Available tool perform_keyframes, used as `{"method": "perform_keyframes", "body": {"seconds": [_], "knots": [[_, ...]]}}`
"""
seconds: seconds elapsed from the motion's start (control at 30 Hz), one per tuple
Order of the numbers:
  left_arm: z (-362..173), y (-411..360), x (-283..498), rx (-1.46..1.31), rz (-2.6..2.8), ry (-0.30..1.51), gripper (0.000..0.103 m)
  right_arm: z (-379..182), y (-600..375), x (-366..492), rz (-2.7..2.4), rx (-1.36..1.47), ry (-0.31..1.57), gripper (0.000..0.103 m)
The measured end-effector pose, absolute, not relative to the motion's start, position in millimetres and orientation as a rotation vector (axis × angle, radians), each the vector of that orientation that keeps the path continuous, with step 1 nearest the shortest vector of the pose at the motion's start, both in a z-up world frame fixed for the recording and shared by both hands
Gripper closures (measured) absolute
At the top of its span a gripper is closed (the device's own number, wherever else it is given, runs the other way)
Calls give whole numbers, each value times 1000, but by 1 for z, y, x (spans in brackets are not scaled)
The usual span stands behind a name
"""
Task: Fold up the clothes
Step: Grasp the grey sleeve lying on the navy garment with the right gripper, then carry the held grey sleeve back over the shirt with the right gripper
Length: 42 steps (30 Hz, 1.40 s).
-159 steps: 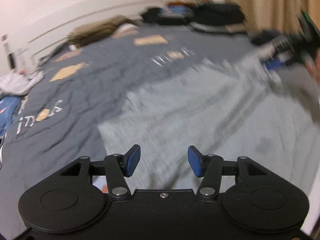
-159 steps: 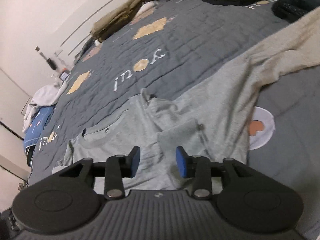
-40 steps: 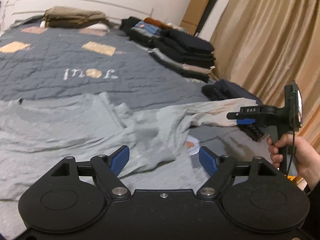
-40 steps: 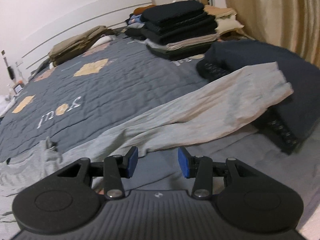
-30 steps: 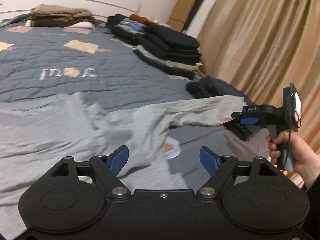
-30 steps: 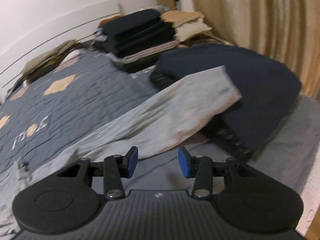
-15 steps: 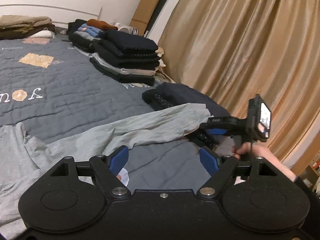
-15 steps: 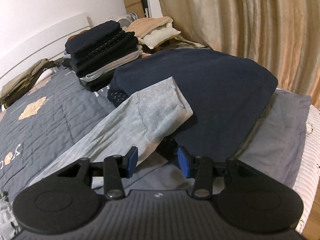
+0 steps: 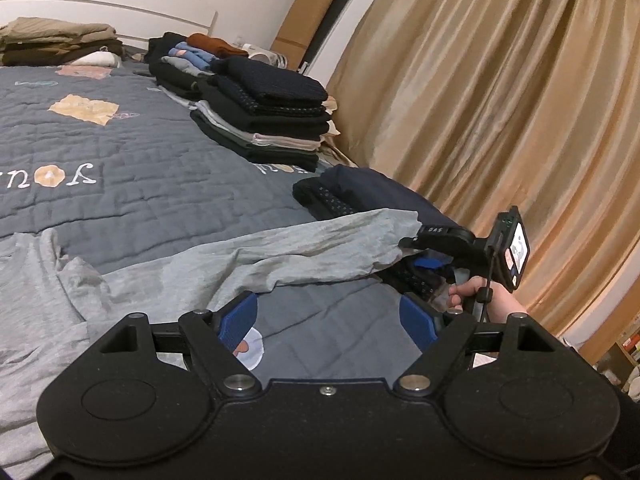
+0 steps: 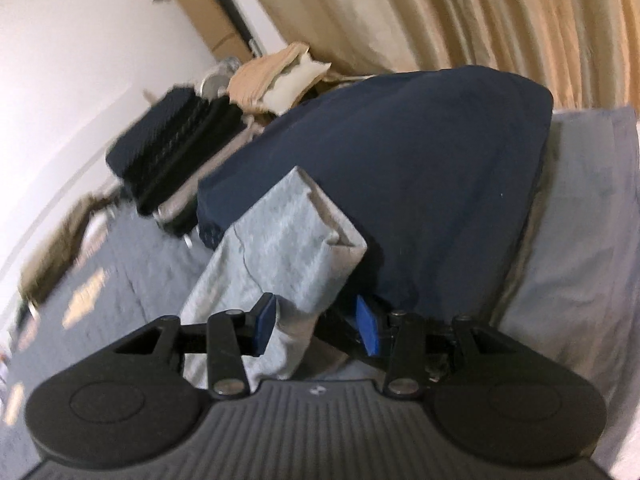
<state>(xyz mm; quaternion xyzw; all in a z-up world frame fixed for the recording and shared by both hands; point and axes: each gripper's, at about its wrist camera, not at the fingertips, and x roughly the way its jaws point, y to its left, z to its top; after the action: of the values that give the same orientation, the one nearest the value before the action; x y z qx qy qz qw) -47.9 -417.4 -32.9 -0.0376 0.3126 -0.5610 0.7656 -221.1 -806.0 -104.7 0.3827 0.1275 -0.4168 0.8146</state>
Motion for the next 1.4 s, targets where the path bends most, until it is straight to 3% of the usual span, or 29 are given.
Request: {"method": "perform_keyframes", "body": {"seconds": [0.1, 0.3, 0.5, 0.93, 1.4], "knots": [[-34, -414, -45, -86, -1205, 681, 26, -103, -807, -227, -859, 897, 201, 99], [-30, -400, -39, -102, -1168, 671, 26, -72, -789, -229, -743, 919, 81, 99], [-18, -368, -22, -138, -1083, 635, 26, -32, -743, -193, -515, 822, 102, 99], [3, -238, 21, -230, -783, 577, 24, 16, -573, -71, 56, 588, 337, 99], [-5, -112, 59, -290, -534, 595, 24, 1, -395, -6, 507, 523, 616, 99]]}}
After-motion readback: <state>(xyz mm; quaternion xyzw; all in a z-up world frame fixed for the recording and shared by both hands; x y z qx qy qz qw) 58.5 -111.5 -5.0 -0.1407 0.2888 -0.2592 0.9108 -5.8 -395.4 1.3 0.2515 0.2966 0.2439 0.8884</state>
